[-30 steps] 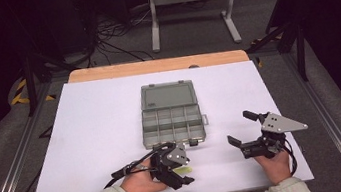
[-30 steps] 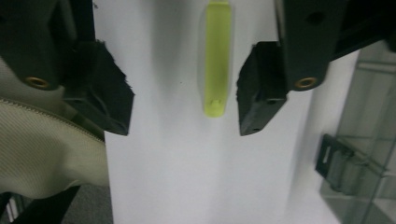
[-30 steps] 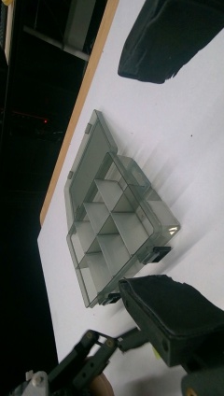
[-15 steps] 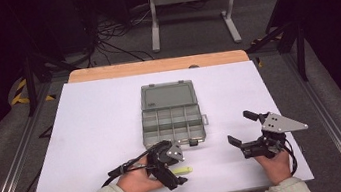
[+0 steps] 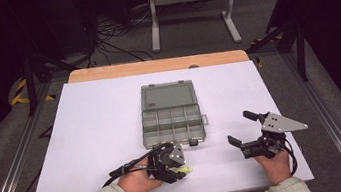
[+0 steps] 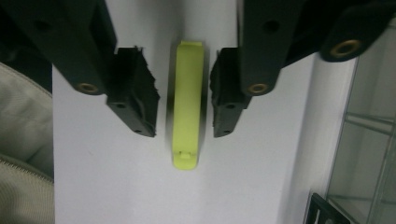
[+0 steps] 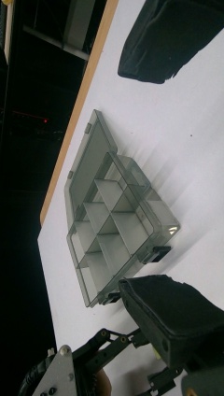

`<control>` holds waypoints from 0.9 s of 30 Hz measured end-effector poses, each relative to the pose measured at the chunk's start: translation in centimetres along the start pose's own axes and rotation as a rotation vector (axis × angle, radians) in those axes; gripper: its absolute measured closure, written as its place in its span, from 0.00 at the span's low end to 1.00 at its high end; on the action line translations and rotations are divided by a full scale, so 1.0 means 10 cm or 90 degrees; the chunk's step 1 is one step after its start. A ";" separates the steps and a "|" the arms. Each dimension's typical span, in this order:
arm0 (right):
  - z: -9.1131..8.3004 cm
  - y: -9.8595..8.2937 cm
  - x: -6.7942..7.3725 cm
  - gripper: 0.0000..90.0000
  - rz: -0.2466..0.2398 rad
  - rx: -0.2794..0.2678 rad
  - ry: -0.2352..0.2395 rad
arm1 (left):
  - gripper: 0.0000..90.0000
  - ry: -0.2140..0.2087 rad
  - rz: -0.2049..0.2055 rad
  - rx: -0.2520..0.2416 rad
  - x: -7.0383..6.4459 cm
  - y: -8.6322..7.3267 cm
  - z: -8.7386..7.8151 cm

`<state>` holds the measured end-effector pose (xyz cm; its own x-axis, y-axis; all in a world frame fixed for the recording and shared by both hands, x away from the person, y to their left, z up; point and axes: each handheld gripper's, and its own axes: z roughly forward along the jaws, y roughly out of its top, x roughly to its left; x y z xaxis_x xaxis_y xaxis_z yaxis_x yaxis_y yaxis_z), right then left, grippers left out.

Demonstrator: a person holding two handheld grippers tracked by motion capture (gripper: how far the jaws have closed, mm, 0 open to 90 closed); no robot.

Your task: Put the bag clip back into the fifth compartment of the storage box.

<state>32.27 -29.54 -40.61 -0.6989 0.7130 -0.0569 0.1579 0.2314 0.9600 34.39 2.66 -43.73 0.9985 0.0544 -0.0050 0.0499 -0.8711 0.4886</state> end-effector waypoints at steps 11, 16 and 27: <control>0.00 0.00 0.00 0.02 0.001 0.000 -0.001 | 0.87 0.003 0.011 -0.042 -0.03 0.02 -0.15; 0.00 0.00 0.00 0.02 0.002 0.001 -0.001 | 0.87 0.002 0.006 -0.067 -0.06 0.04 -0.29; 0.01 -0.01 0.00 0.02 0.002 0.001 0.000 | 0.87 0.015 0.005 -0.107 -0.08 0.04 -0.57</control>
<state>32.35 -29.54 -40.70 -0.6979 0.7141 -0.0539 0.1617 0.2305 0.9595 33.47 5.04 -38.50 0.9980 0.0612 0.0184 0.0361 -0.7780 0.6272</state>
